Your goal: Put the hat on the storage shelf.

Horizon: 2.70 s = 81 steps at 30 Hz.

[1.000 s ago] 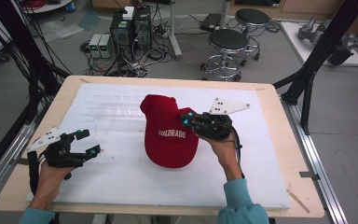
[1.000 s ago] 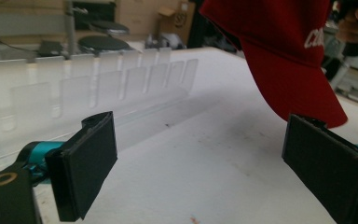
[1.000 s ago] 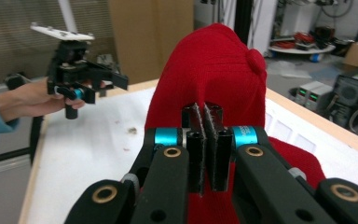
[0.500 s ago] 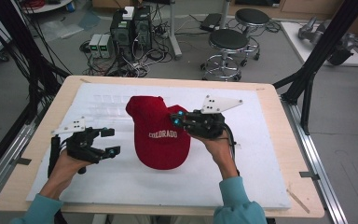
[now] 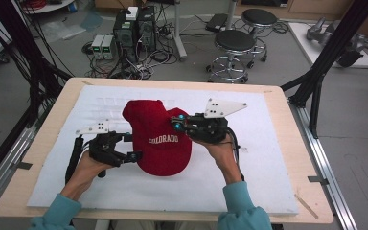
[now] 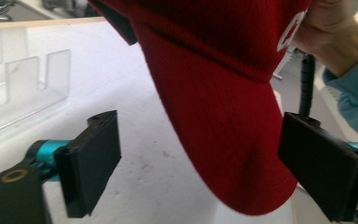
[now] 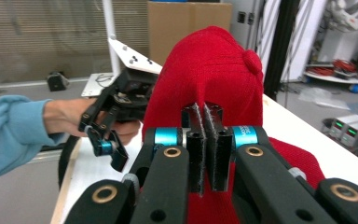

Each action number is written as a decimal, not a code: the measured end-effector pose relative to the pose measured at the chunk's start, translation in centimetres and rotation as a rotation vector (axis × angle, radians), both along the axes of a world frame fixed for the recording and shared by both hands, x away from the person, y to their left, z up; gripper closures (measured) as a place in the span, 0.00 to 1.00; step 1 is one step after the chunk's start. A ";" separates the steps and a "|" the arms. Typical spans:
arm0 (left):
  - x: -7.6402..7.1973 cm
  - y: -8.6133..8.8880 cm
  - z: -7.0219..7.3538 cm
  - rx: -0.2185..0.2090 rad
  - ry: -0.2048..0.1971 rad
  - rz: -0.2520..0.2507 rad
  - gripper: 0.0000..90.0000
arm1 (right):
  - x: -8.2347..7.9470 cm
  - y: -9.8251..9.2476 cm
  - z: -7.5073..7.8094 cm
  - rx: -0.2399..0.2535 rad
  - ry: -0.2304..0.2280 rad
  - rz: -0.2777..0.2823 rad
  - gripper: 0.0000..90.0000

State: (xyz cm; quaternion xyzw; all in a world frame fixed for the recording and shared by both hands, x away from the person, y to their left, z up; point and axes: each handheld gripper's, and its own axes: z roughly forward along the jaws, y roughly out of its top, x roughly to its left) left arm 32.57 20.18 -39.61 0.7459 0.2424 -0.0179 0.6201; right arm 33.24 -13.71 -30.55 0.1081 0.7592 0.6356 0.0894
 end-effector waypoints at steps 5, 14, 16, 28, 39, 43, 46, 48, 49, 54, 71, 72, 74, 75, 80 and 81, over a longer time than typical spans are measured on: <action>-0.1 -0.3 0.0 -0.054 0.010 -0.060 0.29 | -0.1 0.2 0.0 0.007 -0.007 0.019 0.98; -0.4 -0.3 0.3 -0.050 -0.017 -0.086 0.48 | -0.2 0.3 0.0 0.010 -0.024 0.023 0.98; -0.5 -0.3 0.3 -0.052 -0.019 -0.090 0.51 | -0.2 0.2 0.1 0.013 -0.025 0.020 0.98; -1.2 -0.3 0.7 -0.056 -0.090 -0.108 0.81 | -0.2 -0.1 0.1 0.031 -0.031 0.011 0.98; -1.9 -0.4 1.1 -0.059 -0.119 -0.132 0.95 | 0.3 0.0 -0.3 0.032 -0.011 -0.039 0.76; -1.9 0.0 1.4 -0.055 -0.125 -0.098 0.95 | 0.7 -0.2 -0.4 0.051 0.041 -0.155 0.26; -1.9 0.1 1.4 -0.041 -0.132 -0.081 0.95 | 1.0 -0.4 -0.6 0.049 0.083 -0.214 0.10; -1.9 0.3 1.4 -0.032 -0.134 -0.069 0.95 | 0.9 -0.4 -0.7 0.022 0.073 -0.245 0.00; -1.9 0.5 1.5 -0.038 -0.141 -0.052 0.95 | 0.9 -0.5 -0.6 0.015 0.074 -0.258 0.00; -1.7 1.3 2.1 -0.052 -0.160 0.014 0.95 | 0.3 -1.4 -0.8 -0.024 0.060 -0.279 0.00; 0.1 2.8 6.3 0.019 -0.312 0.282 0.95 | -1.3 -5.6 -3.2 -0.096 0.108 -0.452 0.00; 0.2 2.7 6.6 0.031 -0.320 0.295 0.95 | -1.4 -5.8 -3.2 -0.110 0.113 -0.467 0.00; 0.6 2.6 6.9 0.050 -0.339 0.320 0.95 | -1.5 -6.1 -3.2 -0.119 0.110 -0.478 0.00; 1.1 2.5 7.0 0.066 -0.353 0.344 0.95 | -1.8 -6.5 -3.1 -0.118 0.110 -0.496 0.00; 1.9 2.7 6.8 0.085 -0.359 0.397 0.95 | -2.4 -7.5 -2.9 -0.125 0.100 -0.543 0.00; 2.3 2.8 6.6 0.099 -0.359 0.425 0.95 | -2.7 -8.2 -3.0 -0.118 0.093 -0.557 0.00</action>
